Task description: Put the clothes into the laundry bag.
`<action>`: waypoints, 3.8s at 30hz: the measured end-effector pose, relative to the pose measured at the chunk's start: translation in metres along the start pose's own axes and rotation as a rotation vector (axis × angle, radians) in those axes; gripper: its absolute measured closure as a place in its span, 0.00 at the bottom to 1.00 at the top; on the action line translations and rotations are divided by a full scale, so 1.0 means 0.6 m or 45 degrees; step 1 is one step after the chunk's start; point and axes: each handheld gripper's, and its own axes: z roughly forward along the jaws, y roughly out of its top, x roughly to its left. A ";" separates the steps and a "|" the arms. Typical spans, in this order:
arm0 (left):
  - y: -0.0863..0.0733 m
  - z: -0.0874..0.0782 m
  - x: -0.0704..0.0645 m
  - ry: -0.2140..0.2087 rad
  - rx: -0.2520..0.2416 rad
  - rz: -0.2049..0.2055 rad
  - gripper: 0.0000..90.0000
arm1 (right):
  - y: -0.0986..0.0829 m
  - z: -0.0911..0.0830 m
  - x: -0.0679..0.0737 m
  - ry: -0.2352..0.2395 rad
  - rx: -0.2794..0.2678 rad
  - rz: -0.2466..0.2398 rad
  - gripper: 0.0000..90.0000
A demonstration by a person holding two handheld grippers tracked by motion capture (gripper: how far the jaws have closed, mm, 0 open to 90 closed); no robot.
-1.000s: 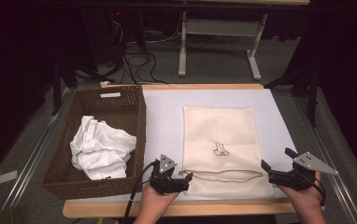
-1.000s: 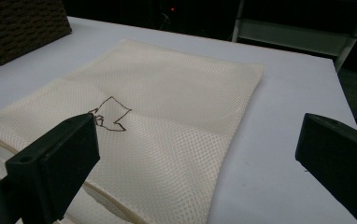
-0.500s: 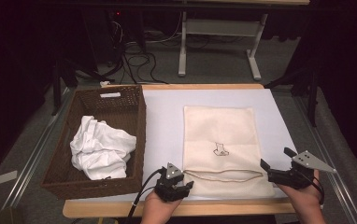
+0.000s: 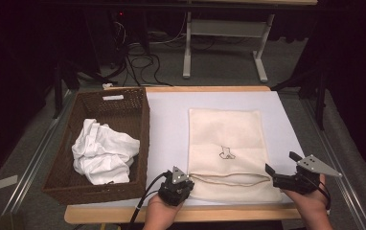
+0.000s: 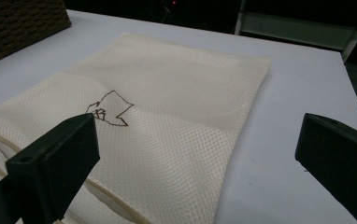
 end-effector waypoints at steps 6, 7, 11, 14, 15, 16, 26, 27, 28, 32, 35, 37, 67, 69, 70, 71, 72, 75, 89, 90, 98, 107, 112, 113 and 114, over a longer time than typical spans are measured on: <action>-0.004 -0.012 0.028 0.123 0.003 -0.055 0.88 | -0.002 0.002 -0.003 -0.001 0.010 0.009 0.00; -0.004 -0.015 0.028 0.094 -0.023 -0.095 0.81 | -0.002 0.004 -0.004 -0.003 0.024 0.020 0.00; 0.001 -0.019 0.023 0.095 -0.053 -0.080 0.62 | -0.004 0.012 -0.008 0.008 0.034 0.022 0.02; 0.003 -0.023 0.021 0.068 -0.089 -0.074 0.51 | -0.001 0.050 -0.012 -0.035 0.099 -0.002 0.26; 0.003 -0.023 0.021 0.068 -0.089 -0.074 0.50 | -0.001 0.050 -0.012 -0.035 0.099 -0.002 0.26; 0.004 -0.026 0.022 0.061 -0.095 -0.071 0.49 | 0.006 0.083 -0.022 -0.041 0.173 0.015 0.36; 0.002 -0.032 0.029 0.041 -0.118 -0.086 0.48 | 0.020 0.220 -0.077 -0.123 0.383 0.181 0.54; 0.002 -0.032 0.029 0.038 -0.121 -0.082 0.48 | 0.021 0.233 -0.078 -0.117 0.400 0.171 0.60; 0.002 -0.032 0.029 0.038 -0.121 -0.082 0.47 | 0.021 0.233 -0.078 -0.117 0.400 0.171 0.60; 0.002 -0.030 0.028 0.034 -0.117 -0.077 0.47 | 0.023 0.236 -0.075 -0.105 0.411 0.111 0.96; 0.002 -0.028 0.023 0.017 -0.116 -0.079 0.47 | 0.020 0.216 -0.091 -0.214 0.407 0.023 0.97; 0.002 -0.027 0.021 0.017 -0.115 -0.073 0.47 | 0.017 0.209 -0.102 -0.241 0.408 0.037 0.97; 0.022 0.031 0.037 0.211 -0.074 -0.046 0.95 | -0.023 0.006 -0.031 -0.008 0.091 -0.004 0.45; 0.024 0.031 0.044 0.212 -0.071 -0.065 0.94 | -0.025 0.007 -0.027 -0.001 0.101 -0.007 0.45; 0.024 0.031 0.044 0.212 -0.071 -0.065 0.94 | -0.025 0.007 -0.027 -0.001 0.101 -0.007 0.45; 0.024 0.030 0.047 0.207 -0.073 -0.085 0.94 | -0.026 0.008 -0.025 0.006 0.104 -0.010 0.45; 0.024 0.030 0.047 0.207 -0.073 -0.085 0.94 | -0.026 0.007 -0.024 0.008 0.107 -0.008 0.46; 0.023 0.028 0.052 0.205 -0.069 -0.105 0.94 | -0.026 0.011 -0.025 0.015 0.111 -0.009 0.46; 0.024 0.013 0.044 0.254 -0.130 -0.050 0.60 | -0.028 0.019 -0.020 0.047 0.131 -0.007 0.43; 0.025 0.011 0.041 0.247 -0.143 -0.034 0.56 | -0.027 0.020 -0.019 0.046 0.133 -0.007 0.42; 0.030 0.001 0.015 0.208 -0.214 0.059 0.19 | -0.022 0.014 -0.006 0.018 0.105 -0.002 0.27; 0.036 -0.006 -0.003 0.154 -0.233 0.139 0.00 | -0.019 -0.006 0.026 0.040 0.047 -0.028 0.17; 0.044 -0.019 -0.018 0.103 -0.269 0.172 0.00 | -0.016 -0.003 0.040 0.066 0.025 -0.058 0.14; 0.046 -0.022 -0.020 0.096 -0.272 0.179 0.00 | -0.016 -0.002 0.042 0.072 0.029 -0.055 0.14; 0.046 -0.022 -0.020 0.096 -0.272 0.179 0.00 | -0.016 -0.002 0.042 0.072 0.029 -0.055 0.14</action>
